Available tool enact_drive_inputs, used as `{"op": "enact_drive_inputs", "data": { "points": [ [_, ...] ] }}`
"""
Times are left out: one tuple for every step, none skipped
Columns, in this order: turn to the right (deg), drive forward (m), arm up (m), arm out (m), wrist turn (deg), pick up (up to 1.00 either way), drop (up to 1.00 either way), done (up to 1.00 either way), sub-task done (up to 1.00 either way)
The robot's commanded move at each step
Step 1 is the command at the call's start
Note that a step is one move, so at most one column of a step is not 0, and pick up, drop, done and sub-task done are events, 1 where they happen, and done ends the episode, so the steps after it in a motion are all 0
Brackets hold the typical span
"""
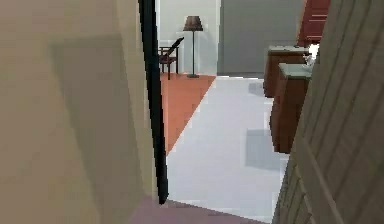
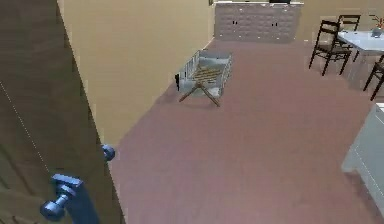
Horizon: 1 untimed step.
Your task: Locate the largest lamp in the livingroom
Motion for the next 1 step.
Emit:
{"op": "enact_drive_inputs", "data": {
  "points": [
    [12.0,0.0,0.0,0.0,0.0,0.0,0.0,0.0,0.0]
  ]
}}
